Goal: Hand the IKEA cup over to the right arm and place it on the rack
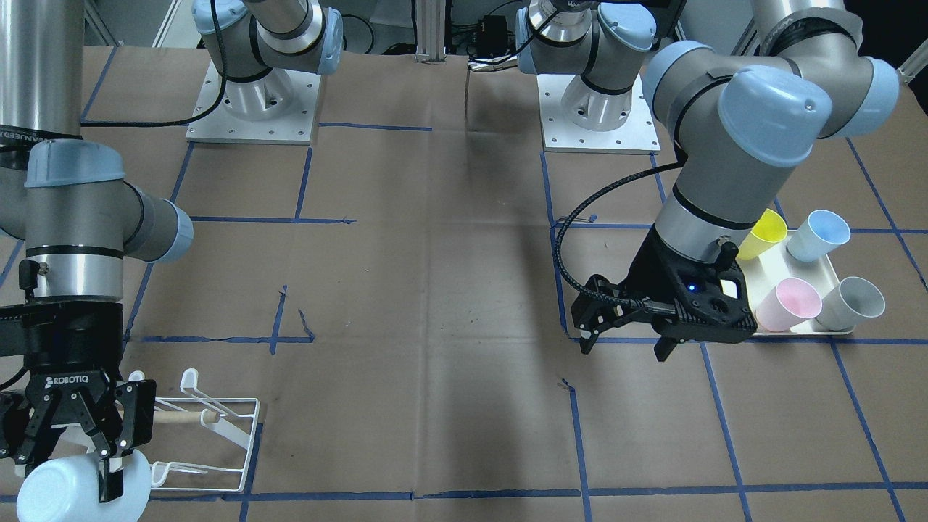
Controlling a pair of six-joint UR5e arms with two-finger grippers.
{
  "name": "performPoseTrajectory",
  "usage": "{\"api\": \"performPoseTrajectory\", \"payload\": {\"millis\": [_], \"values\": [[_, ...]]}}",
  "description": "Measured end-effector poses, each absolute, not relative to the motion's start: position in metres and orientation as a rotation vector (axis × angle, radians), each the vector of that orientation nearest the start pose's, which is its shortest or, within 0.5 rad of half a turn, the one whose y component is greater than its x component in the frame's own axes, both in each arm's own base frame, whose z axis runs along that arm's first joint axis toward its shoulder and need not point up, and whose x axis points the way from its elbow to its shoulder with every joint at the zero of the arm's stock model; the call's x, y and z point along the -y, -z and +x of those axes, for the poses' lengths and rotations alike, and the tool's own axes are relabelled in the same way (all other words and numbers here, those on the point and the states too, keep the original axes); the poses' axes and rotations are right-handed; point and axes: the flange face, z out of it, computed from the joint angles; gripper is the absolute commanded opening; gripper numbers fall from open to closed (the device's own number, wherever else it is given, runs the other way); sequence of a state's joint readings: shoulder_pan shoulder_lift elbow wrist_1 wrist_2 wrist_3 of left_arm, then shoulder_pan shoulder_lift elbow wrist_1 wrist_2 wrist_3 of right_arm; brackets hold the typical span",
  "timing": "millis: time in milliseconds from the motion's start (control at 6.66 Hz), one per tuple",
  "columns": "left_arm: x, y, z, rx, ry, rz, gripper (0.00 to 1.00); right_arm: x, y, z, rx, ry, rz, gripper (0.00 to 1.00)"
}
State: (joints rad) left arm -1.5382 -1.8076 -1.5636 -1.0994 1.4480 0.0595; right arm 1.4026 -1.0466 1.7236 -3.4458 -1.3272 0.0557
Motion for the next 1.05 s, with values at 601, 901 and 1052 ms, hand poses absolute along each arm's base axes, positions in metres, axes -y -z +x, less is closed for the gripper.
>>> {"api": "performPoseTrajectory", "payload": {"millis": [601, 901, 1052], "values": [[0.502, -0.49, -0.121, -3.145, -0.01, 0.043, 0.99, 0.669, -0.293, 0.047, -2.508, 1.684, 0.037, 0.37], [0.49, -0.484, -0.111, -3.136, -0.048, 0.037, 0.99, 0.657, -0.274, 0.052, -2.531, 1.641, 0.037, 0.45], [0.484, -0.475, -0.09, -3.137, -0.074, 0.027, 0.99, 0.651, -0.268, 0.054, -2.543, 1.618, 0.039, 0.99]]}}
